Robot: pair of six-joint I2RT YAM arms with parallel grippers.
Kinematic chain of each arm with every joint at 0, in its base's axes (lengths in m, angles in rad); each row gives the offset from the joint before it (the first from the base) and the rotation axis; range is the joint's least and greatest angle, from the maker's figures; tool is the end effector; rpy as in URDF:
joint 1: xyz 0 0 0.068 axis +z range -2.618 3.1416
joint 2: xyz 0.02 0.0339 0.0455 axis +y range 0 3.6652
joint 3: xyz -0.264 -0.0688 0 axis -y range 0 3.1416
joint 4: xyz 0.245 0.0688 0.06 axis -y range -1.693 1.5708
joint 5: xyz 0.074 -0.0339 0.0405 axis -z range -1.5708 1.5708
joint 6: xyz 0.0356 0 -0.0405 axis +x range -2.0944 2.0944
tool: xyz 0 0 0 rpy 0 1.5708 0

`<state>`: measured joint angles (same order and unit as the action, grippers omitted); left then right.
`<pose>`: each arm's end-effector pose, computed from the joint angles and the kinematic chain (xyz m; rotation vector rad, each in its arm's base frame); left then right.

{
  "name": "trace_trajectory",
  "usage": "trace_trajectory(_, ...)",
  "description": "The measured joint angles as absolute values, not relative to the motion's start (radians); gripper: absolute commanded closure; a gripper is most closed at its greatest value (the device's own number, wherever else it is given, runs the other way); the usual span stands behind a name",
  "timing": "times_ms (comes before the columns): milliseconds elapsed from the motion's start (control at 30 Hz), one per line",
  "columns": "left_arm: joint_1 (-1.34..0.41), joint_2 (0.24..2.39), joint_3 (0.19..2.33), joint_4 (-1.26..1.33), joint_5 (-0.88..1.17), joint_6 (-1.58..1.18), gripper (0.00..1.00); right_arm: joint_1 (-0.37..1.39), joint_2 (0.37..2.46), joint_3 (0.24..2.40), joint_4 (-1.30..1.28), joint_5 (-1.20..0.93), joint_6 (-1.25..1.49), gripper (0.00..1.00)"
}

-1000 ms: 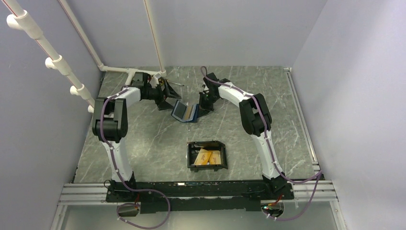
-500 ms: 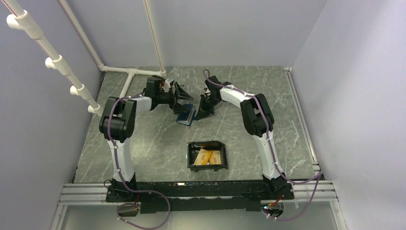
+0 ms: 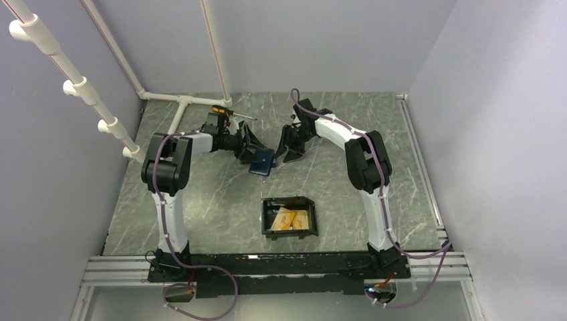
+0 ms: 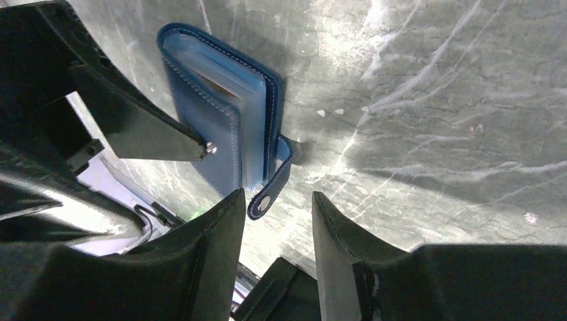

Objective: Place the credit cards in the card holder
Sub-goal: Close the card holder at the center of the board.

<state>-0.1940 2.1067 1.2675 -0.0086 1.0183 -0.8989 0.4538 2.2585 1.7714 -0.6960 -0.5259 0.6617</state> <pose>0.4106 -0.1116 0.1288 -0.3711 2.5515 -1.6989 0.4162 0.2229 0.1588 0.1502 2.9345 0.9750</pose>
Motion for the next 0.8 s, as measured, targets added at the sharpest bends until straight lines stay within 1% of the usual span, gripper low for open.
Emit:
trace_trajectory(67,-0.196,2.107,1.271,-0.058,1.006,-0.871,0.54,0.453,2.253,1.771,-0.694,-0.531,0.657,0.68)
trace_trajectory(133,-0.197,2.107,1.278,-0.113,0.987,-0.831,0.6,0.453,2.253,1.771,-0.694,-0.534,0.654,0.74)
trace_trajectory(167,-0.198,2.107,1.281,-0.131,0.981,-0.821,0.62,0.453,2.253,1.771,-0.695,-0.534,0.653,0.75)
trace_trajectory(267,-0.201,2.107,1.299,-0.196,0.952,-0.773,0.68,0.453,2.253,1.771,-0.693,-0.54,0.649,0.73)
trace_trajectory(300,-0.202,2.107,1.305,-0.214,0.942,-0.759,0.72,0.453,2.253,1.771,-0.694,-0.543,0.648,0.75)
trace_trajectory(333,-0.204,2.107,1.31,-0.228,0.935,-0.748,0.74,0.453,2.253,1.771,-0.694,-0.545,0.646,0.79)
trace_trajectory(367,-0.205,2.107,1.312,-0.238,0.927,-0.739,0.76,0.454,2.253,1.771,-0.693,-0.546,0.645,0.87)
trace_trajectory(400,-0.206,2.107,1.314,-0.251,0.919,-0.731,0.8,0.454,2.253,1.771,-0.693,-0.548,0.643,0.91)
trace_trajectory(433,-0.207,2.107,1.314,-0.259,0.913,-0.723,0.83,0.454,2.253,1.771,-0.692,-0.55,0.639,0.95)
trace_trajectory(500,-0.211,2.107,1.314,-0.284,0.894,-0.711,0.85,0.454,2.253,1.771,-0.695,-0.551,0.634,1.0)
trace_trajectory(567,-0.215,2.107,1.314,-0.303,0.882,-0.7,0.9,0.454,2.253,1.771,-0.694,-0.551,0.634,1.0)
trace_trajectory(700,-0.221,2.107,1.314,-0.337,0.856,-0.69,0.95,0.454,2.253,1.762,-0.694,-0.551,0.633,1.0)
trace_trajectory(733,-0.223,2.107,1.314,-0.345,0.849,-0.689,1.0,0.454,2.253,1.759,-0.695,-0.551,0.632,1.0)
trace_trajectory(800,-0.226,2.107,1.314,-0.352,0.842,-0.688,1.0,0.454,2.253,1.756,-0.697,-0.55,0.631,1.0)
